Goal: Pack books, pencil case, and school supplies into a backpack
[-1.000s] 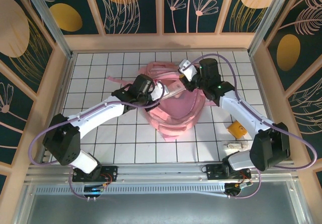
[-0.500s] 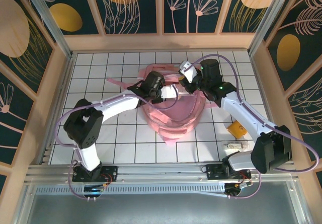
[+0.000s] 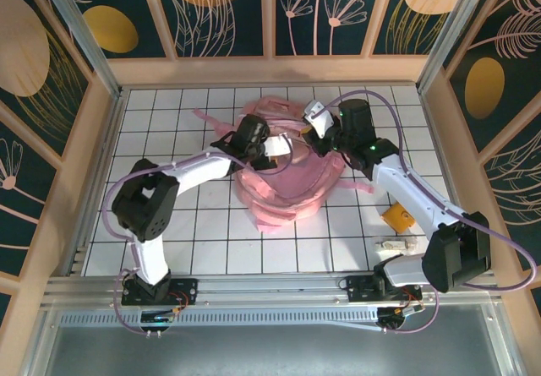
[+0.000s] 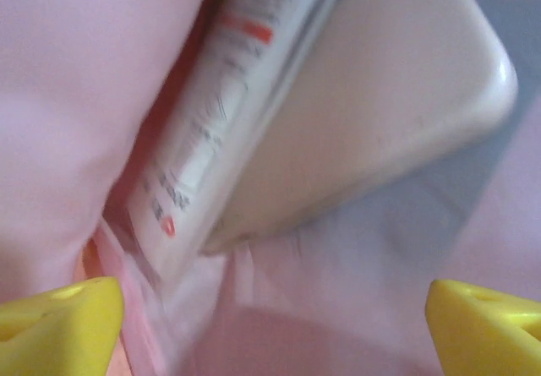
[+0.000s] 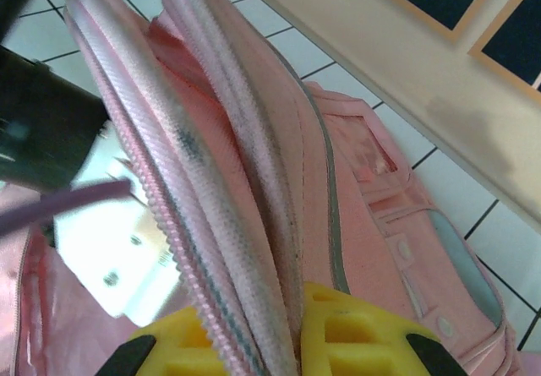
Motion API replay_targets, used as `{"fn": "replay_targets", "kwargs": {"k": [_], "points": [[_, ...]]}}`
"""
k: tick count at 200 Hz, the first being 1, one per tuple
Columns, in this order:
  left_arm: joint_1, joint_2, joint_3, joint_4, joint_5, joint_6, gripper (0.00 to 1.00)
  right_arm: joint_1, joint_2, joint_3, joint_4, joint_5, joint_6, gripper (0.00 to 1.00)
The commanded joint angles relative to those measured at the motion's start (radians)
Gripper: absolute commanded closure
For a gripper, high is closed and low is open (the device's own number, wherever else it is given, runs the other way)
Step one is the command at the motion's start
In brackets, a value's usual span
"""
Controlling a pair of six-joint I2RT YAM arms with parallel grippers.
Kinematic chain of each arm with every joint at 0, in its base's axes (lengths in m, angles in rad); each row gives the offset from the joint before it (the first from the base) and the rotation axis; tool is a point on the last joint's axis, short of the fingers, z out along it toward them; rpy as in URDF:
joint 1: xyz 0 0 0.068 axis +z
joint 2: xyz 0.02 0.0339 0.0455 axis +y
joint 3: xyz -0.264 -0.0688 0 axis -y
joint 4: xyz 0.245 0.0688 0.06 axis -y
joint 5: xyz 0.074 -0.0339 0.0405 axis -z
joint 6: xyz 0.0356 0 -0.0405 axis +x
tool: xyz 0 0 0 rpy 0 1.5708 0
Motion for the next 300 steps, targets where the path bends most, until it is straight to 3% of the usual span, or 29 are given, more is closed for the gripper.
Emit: {"fn": "replay_targets", "kwargs": {"k": [1, 30, 62, 87, 108, 132, 144, 157, 169, 185, 205, 228, 244, 258, 275, 300], "points": [[0.008, -0.202, -0.089, 0.049, 0.121, -0.028, 0.08, 0.019, -0.065, 0.003, 0.095, -0.104, 0.003, 1.00], [0.009, -0.461, -0.287, 0.105, 0.256, -0.090, 0.07, 0.012, -0.069, -0.020, 0.095, -0.103, -0.077, 1.00], [0.020, -0.668, -0.426, 0.163, 0.305, -0.192, 0.07, 0.009, -0.067, -0.042, 0.054, -0.092, -0.242, 1.00], [0.065, -0.744, -0.474, 0.196, 0.352, -0.298, 0.08, 0.013, -0.075, -0.093, 0.058, -0.094, -0.350, 1.00], [0.142, -0.764, -0.524, 0.314, 0.327, -0.388, 0.11, 0.030, -0.133, -0.201, 0.090, -0.134, -0.557, 1.00], [0.218, -0.676, -0.469, 0.235, 0.321, -0.341, 0.10, 0.034, -0.173, -0.289, 0.133, -0.073, -0.732, 0.88], [0.289, -0.593, -0.411, 0.215, 0.309, -0.473, 0.08, 0.035, -0.171, -0.270, 0.078, -0.062, -0.758, 0.75], [0.402, -0.518, -0.336, 0.162, 0.433, -0.641, 0.09, 0.036, -0.176, -0.246, 0.024, -0.090, -0.746, 0.55], [0.444, -0.490, -0.321, 0.149, 0.453, -0.715, 0.11, 0.047, -0.171, -0.208, -0.089, -0.113, -0.761, 0.46], [0.447, -0.458, -0.324, 0.116, 0.494, -0.707, 0.10, 0.077, -0.172, -0.179, -0.209, -0.112, -0.777, 0.45], [0.448, -0.379, -0.311, 0.057, 0.548, -0.665, 0.21, 0.110, -0.170, -0.098, -0.360, -0.163, -0.713, 0.38], [0.447, -0.299, -0.309, 0.011, 0.606, -0.539, 0.24, 0.156, -0.165, -0.008, -0.506, -0.239, -0.596, 0.33], [0.447, -0.254, -0.301, 0.053, 0.565, -0.539, 0.26, 0.171, -0.172, 0.008, -0.533, -0.300, -0.529, 0.33], [0.447, -0.221, -0.291, 0.051, 0.633, -0.432, 0.30, 0.178, -0.182, 0.007, -0.503, -0.350, -0.463, 0.33], [0.447, -0.186, -0.279, 0.024, 0.708, -0.290, 0.33, 0.198, -0.196, -0.027, -0.280, -0.317, -0.235, 0.32], [0.447, -0.144, -0.255, -0.101, 0.727, 0.046, 0.35, 0.243, -0.204, -0.142, 0.265, 0.043, 0.367, 0.32]]}}
